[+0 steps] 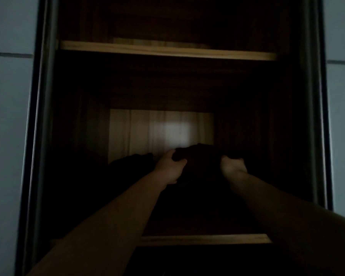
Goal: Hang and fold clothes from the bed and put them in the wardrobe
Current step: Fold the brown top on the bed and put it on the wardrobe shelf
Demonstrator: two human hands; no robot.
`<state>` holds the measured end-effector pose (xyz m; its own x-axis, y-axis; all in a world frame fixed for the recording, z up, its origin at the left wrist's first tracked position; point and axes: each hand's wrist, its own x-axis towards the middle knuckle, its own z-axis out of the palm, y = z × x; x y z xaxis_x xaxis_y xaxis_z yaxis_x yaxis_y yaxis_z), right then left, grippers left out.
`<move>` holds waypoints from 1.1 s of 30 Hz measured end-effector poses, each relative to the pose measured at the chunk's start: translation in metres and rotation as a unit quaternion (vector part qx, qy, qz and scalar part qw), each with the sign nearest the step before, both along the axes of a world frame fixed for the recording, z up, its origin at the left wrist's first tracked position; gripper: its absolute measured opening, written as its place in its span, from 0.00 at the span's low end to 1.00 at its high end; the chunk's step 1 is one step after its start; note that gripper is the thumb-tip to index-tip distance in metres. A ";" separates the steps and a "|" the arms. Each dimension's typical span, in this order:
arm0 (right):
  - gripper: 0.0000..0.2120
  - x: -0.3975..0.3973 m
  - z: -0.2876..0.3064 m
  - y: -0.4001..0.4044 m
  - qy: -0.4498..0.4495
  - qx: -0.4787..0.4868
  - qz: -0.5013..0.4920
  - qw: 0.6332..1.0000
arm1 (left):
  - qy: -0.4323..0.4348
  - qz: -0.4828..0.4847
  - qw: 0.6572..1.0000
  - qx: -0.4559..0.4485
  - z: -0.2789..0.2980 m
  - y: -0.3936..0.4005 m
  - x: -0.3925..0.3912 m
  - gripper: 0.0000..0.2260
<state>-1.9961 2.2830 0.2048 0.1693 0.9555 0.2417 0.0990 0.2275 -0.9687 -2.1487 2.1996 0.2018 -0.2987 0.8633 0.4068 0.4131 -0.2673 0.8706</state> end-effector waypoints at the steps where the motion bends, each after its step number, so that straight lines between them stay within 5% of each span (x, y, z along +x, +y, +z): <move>1: 0.30 0.000 -0.002 -0.007 -0.019 0.003 0.001 1.000 | 0.001 -0.007 1.000 0.005 -0.001 -0.004 0.001 0.22; 6: 0.33 0.003 -0.015 -0.044 -0.108 0.044 0.019 0.993 | 0.040 0.000 0.998 0.049 -0.015 -0.019 0.007 0.28; 11: 0.30 0.014 -0.048 -0.073 -0.187 0.211 0.065 0.957 | 0.100 0.032 0.992 0.075 -0.040 -0.038 0.030 0.29; 19: 0.31 0.050 -0.058 -0.103 -0.430 0.441 0.077 0.784 | 0.191 0.098 0.973 0.080 -0.071 -0.065 0.065 0.27; 33: 0.27 0.124 -0.065 -0.110 -0.424 0.609 0.187 0.644 | 0.196 0.265 0.939 0.097 -0.105 -0.100 0.153 0.20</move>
